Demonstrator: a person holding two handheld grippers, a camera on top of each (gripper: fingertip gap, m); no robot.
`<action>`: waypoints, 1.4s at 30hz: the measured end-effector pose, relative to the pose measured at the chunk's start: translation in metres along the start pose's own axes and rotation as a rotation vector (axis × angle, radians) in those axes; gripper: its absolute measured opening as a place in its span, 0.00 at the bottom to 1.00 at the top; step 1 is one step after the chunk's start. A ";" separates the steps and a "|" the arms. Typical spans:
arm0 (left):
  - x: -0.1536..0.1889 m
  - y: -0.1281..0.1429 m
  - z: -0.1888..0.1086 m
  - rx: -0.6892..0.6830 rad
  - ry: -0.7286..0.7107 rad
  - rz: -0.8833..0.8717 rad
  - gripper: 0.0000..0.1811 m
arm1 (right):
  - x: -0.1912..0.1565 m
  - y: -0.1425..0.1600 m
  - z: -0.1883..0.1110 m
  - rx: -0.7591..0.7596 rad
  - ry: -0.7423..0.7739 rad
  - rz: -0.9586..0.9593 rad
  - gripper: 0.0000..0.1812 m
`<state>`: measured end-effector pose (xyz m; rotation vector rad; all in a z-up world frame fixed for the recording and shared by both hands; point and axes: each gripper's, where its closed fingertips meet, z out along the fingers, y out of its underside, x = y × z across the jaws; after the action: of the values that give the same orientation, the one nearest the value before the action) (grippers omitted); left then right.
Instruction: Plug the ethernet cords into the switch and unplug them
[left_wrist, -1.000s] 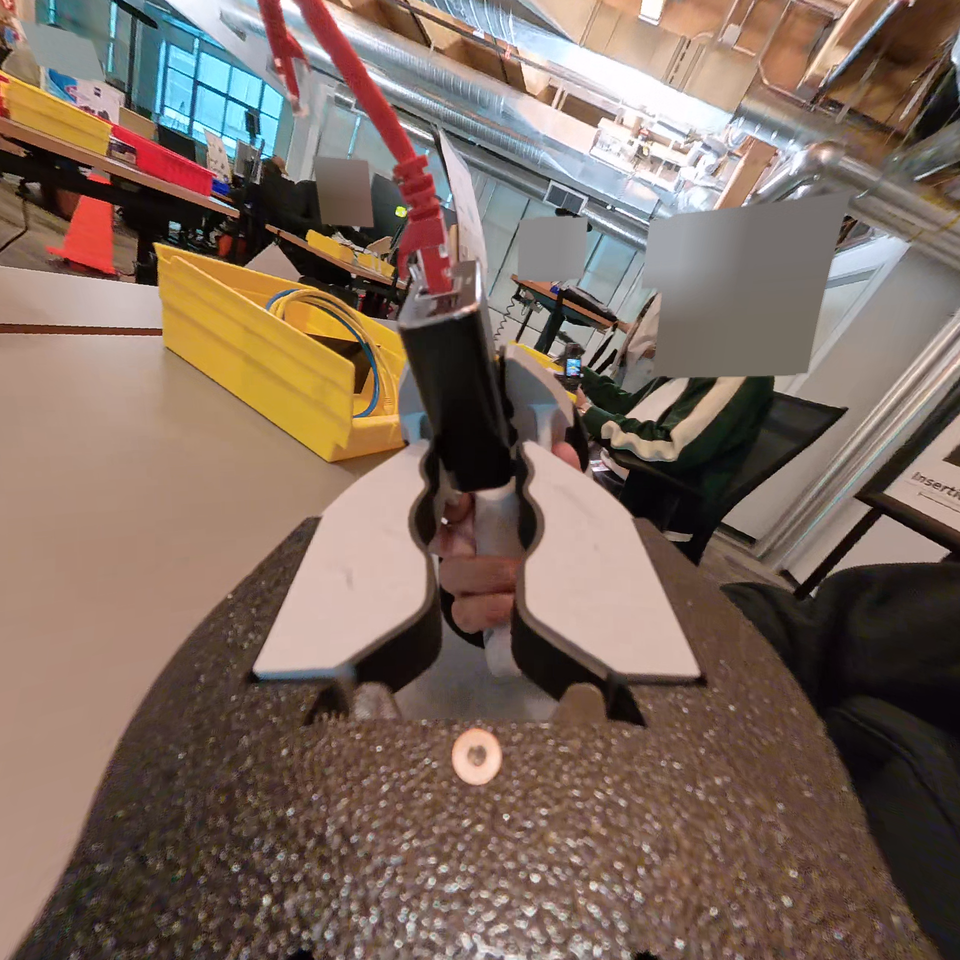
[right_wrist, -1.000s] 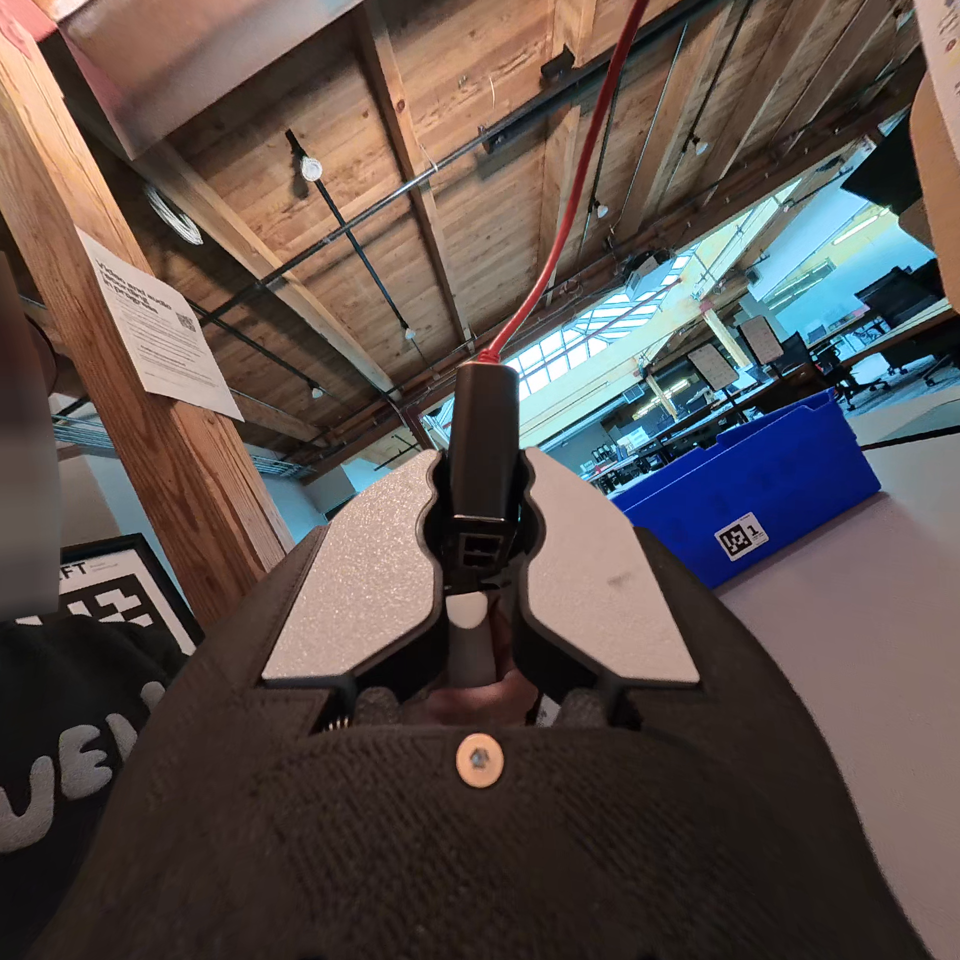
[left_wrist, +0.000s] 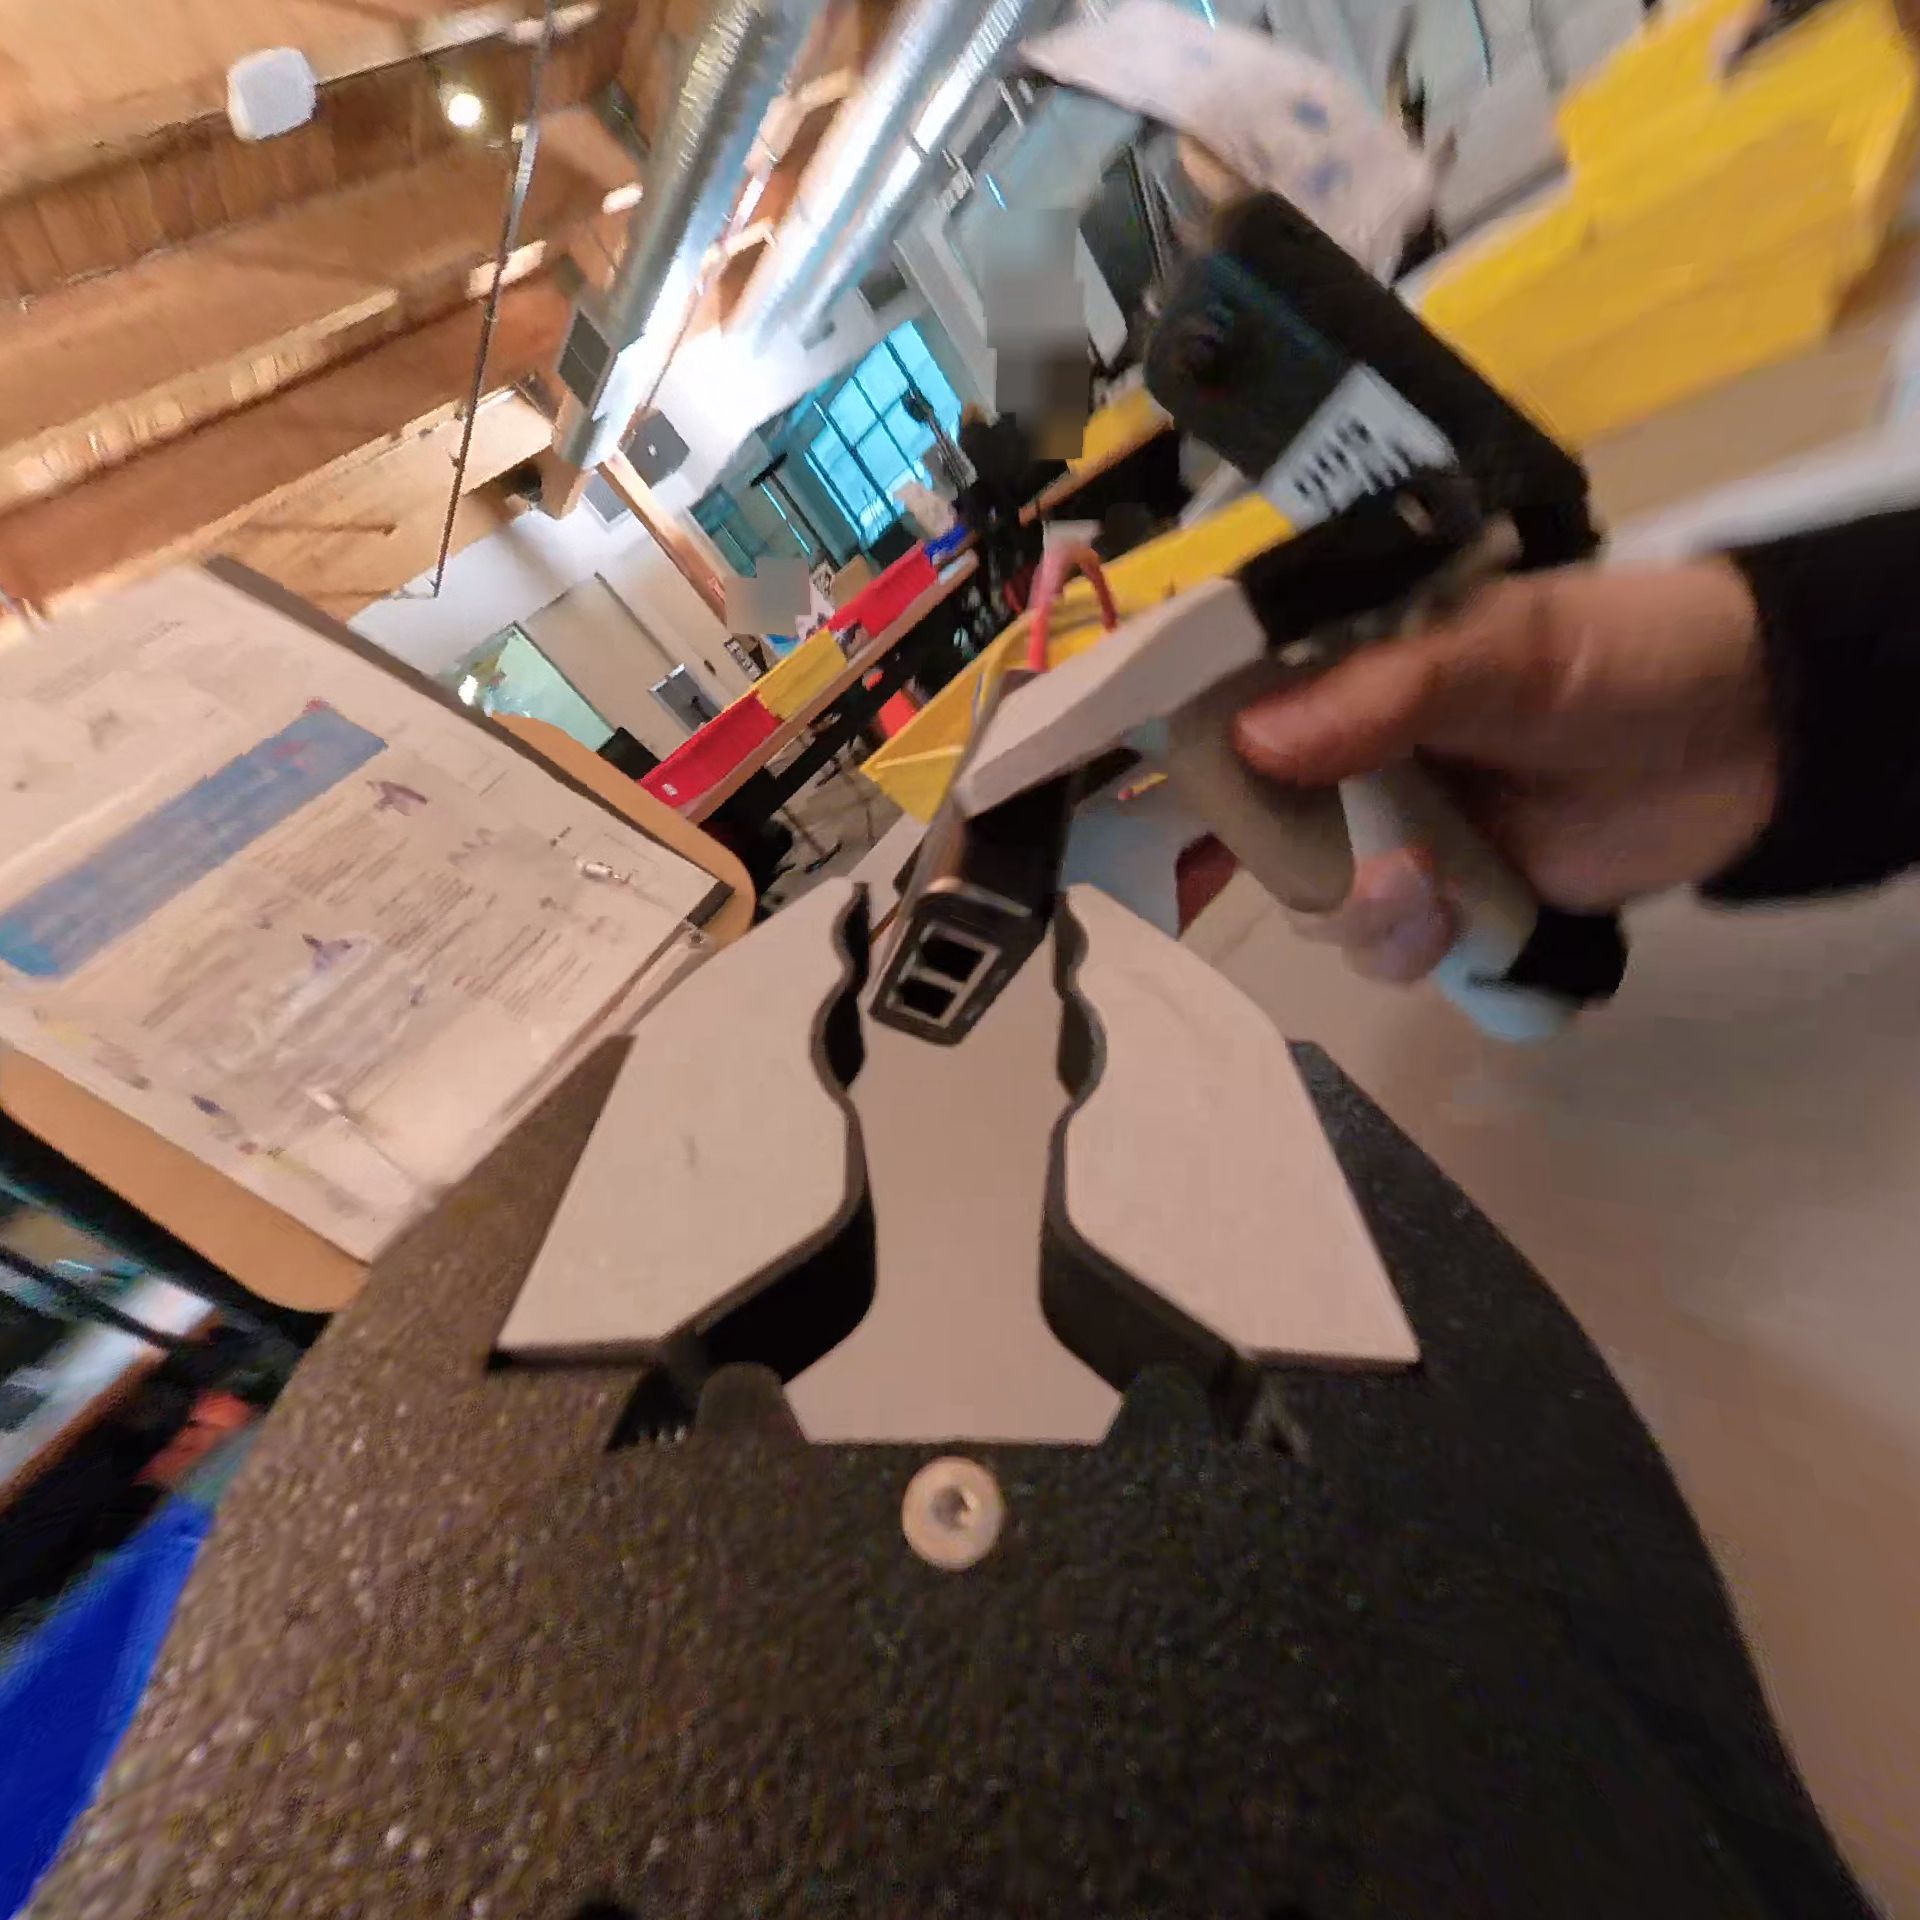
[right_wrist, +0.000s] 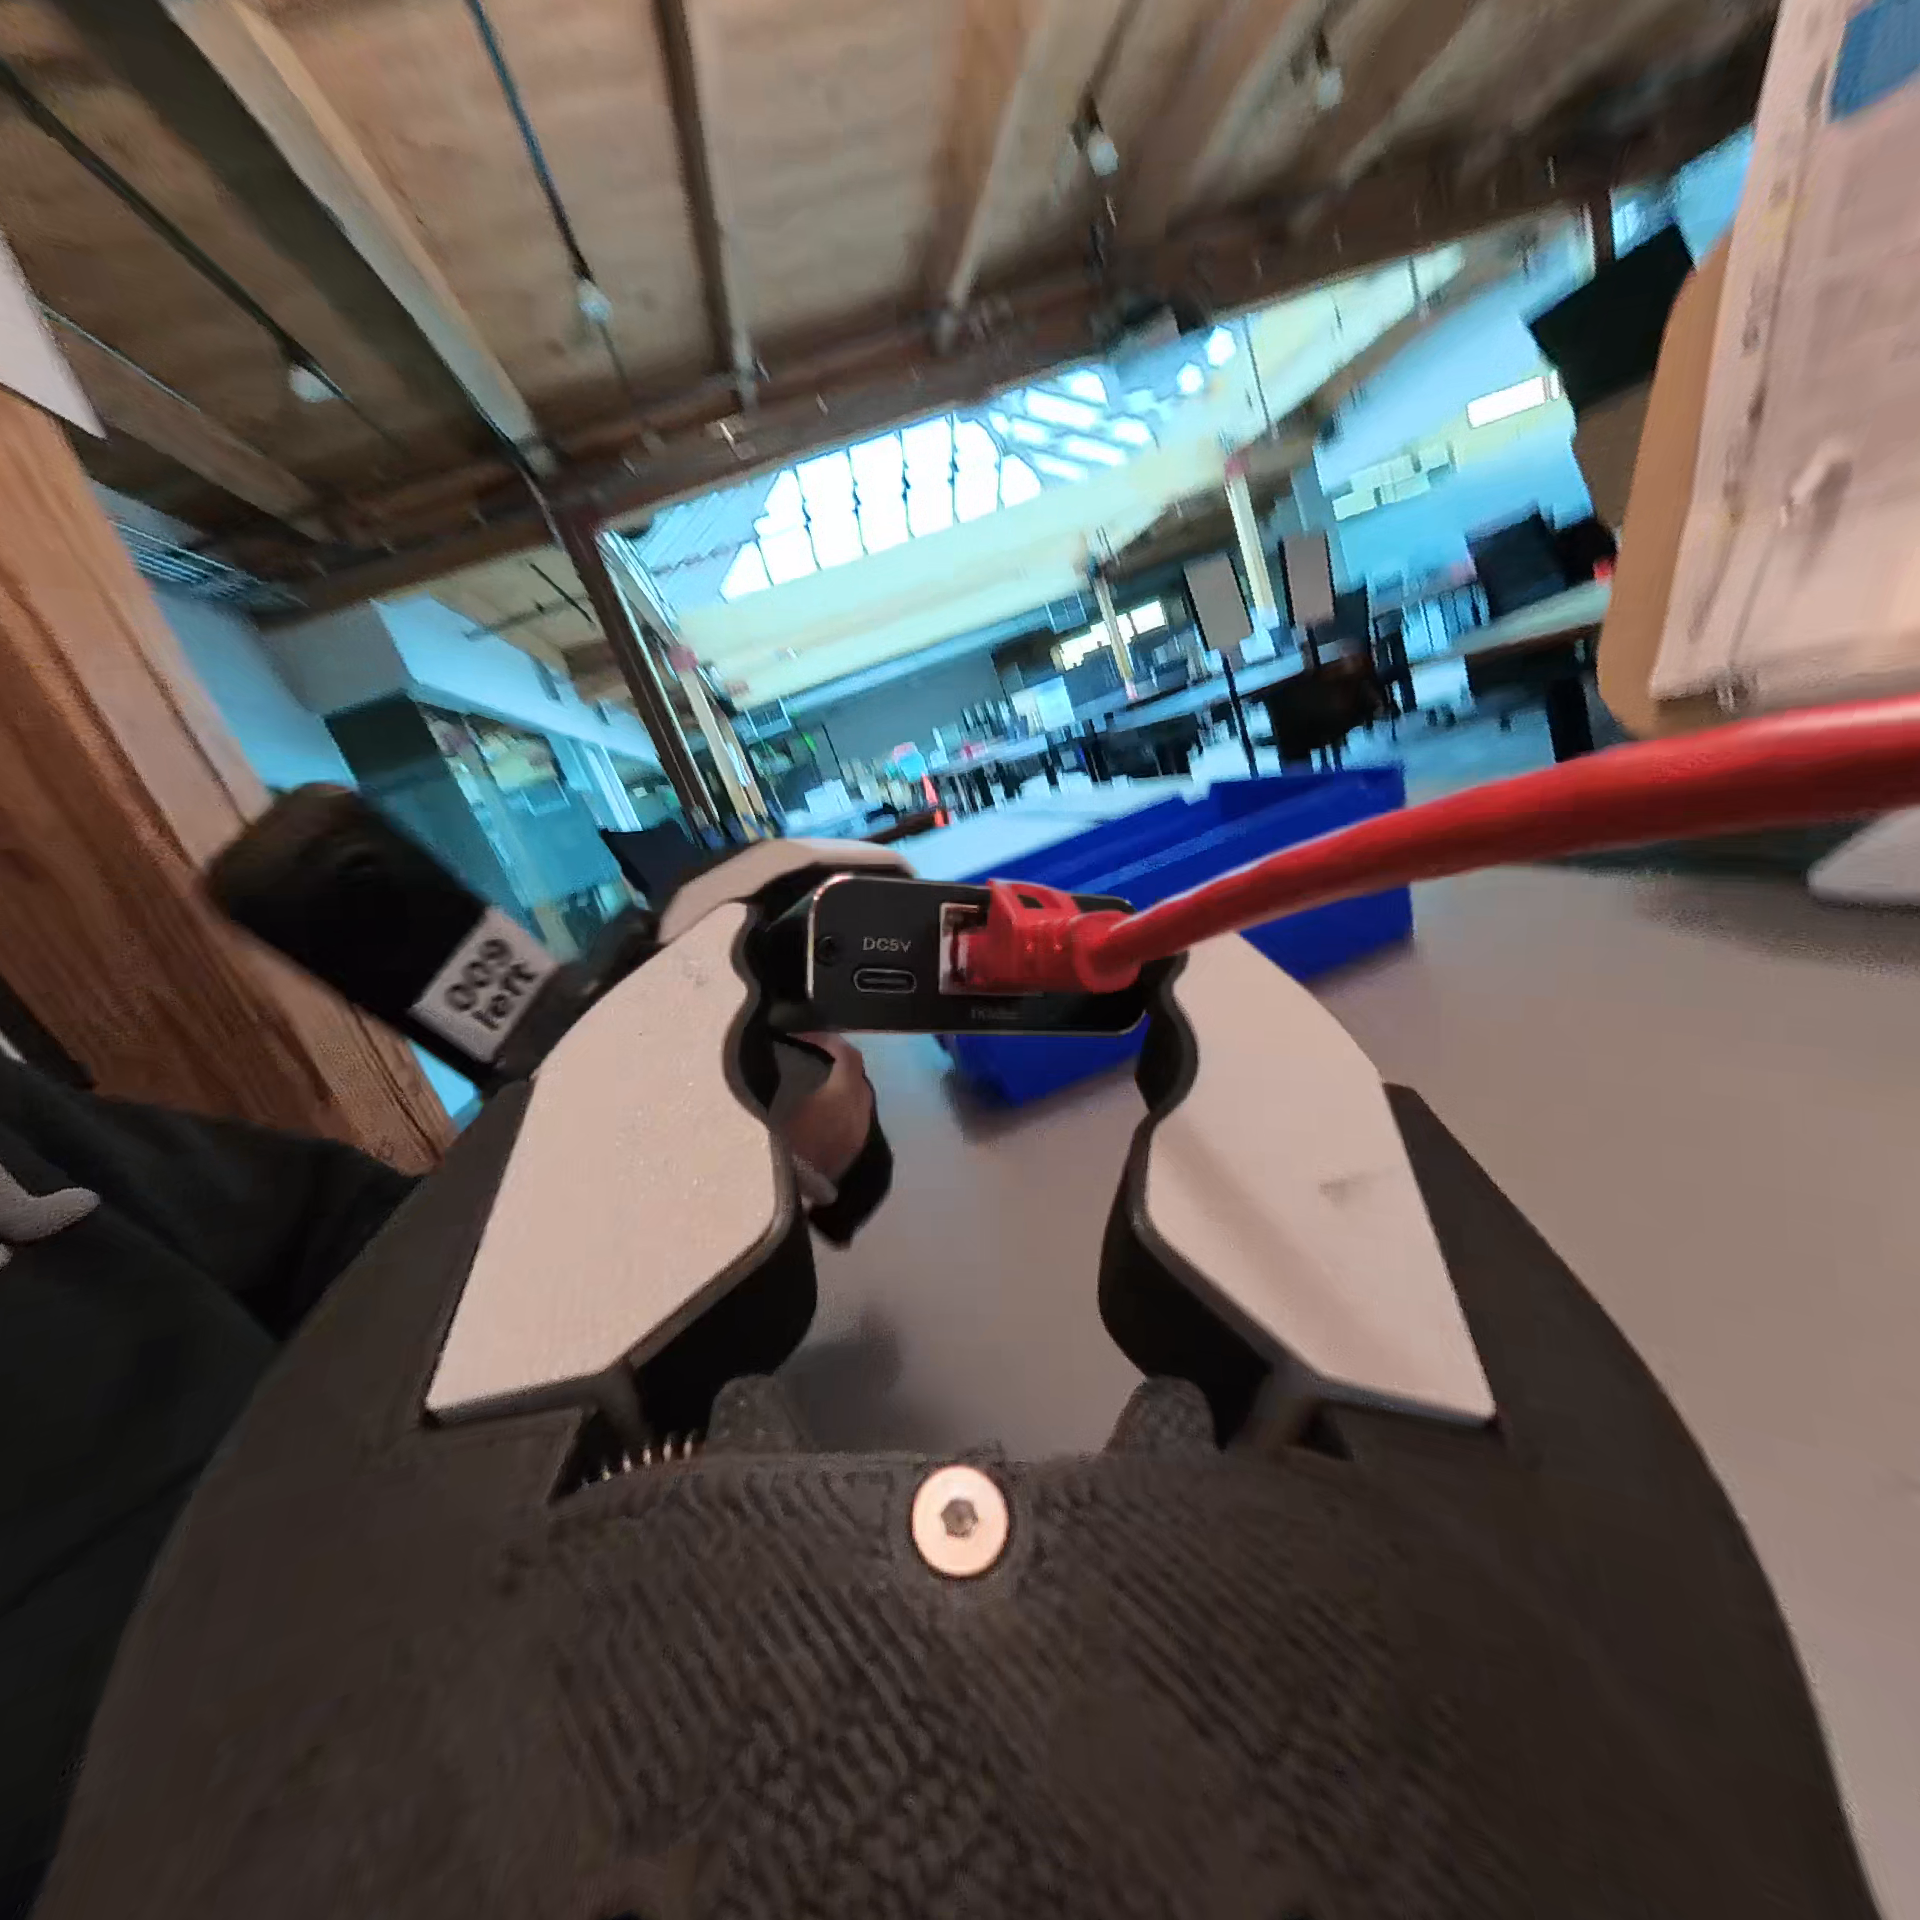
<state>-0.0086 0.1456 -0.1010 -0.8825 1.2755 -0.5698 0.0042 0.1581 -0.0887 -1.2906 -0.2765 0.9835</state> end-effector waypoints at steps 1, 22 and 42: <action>-0.005 -0.004 -0.001 0.034 -0.002 -0.110 0.23 | -0.005 -0.007 -0.001 0.043 -0.017 -0.047 0.38; 0.018 -0.028 -0.018 0.255 0.402 -0.435 0.34 | -0.058 0.003 0.000 -0.054 -0.205 -0.481 0.38; 0.026 -0.030 -0.028 0.349 0.507 -0.472 0.34 | -0.061 0.020 -0.012 -0.222 -0.267 -0.510 0.33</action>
<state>-0.0267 0.1015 -0.0929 -0.7661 1.3560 -1.4158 -0.0327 0.1041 -0.0894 -1.1988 -0.8959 0.6932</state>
